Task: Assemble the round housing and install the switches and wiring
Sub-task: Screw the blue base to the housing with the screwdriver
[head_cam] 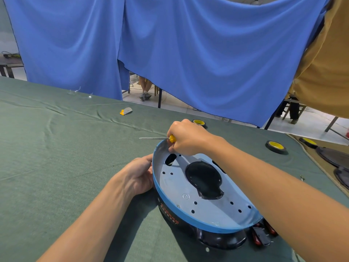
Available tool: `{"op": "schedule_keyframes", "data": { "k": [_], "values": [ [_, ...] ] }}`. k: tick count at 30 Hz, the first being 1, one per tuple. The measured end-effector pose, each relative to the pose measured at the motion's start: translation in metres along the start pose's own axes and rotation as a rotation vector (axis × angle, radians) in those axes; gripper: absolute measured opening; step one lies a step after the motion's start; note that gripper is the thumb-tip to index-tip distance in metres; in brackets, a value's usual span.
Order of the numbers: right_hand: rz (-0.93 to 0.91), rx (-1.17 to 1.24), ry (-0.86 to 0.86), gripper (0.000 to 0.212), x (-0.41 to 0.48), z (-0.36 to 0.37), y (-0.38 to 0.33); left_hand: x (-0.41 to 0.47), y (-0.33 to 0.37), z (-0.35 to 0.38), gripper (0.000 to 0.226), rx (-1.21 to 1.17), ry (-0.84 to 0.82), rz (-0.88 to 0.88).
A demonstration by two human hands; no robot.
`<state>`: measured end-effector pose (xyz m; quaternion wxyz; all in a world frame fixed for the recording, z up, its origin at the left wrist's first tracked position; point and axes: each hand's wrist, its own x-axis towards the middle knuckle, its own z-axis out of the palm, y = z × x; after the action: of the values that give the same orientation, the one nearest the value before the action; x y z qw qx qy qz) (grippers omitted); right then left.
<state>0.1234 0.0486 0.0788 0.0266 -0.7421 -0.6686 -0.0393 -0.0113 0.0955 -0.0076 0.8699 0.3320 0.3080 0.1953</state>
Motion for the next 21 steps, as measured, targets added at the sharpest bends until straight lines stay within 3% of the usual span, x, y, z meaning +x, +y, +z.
{"op": "schedule_keyframes", "data": {
  "k": [5, 10, 16, 21],
  "values": [
    [0.035, 0.000, -0.043, 0.009, 0.0009, 0.0047, -0.0017, -0.0002, -0.0002, 0.0022, 0.034, -0.006, 0.011, 0.002],
    [0.016, 0.036, -0.021, 0.020, -0.0025, 0.0047, 0.0010, -0.0025, -0.0004, 0.0037, 0.038, 0.000, -0.006, 0.010],
    [-0.022, 0.110, 0.000, 0.004, -0.0066, 0.0031, 0.0047, -0.0032, -0.0006, 0.0048, 0.035, 0.010, -0.002, 0.021],
    [0.047, -0.008, 0.000, 0.032, -0.0084, 0.0084, 0.0013, -0.0030, -0.0005, 0.0051, 0.043, 0.016, -0.011, 0.000]
  ]
}}
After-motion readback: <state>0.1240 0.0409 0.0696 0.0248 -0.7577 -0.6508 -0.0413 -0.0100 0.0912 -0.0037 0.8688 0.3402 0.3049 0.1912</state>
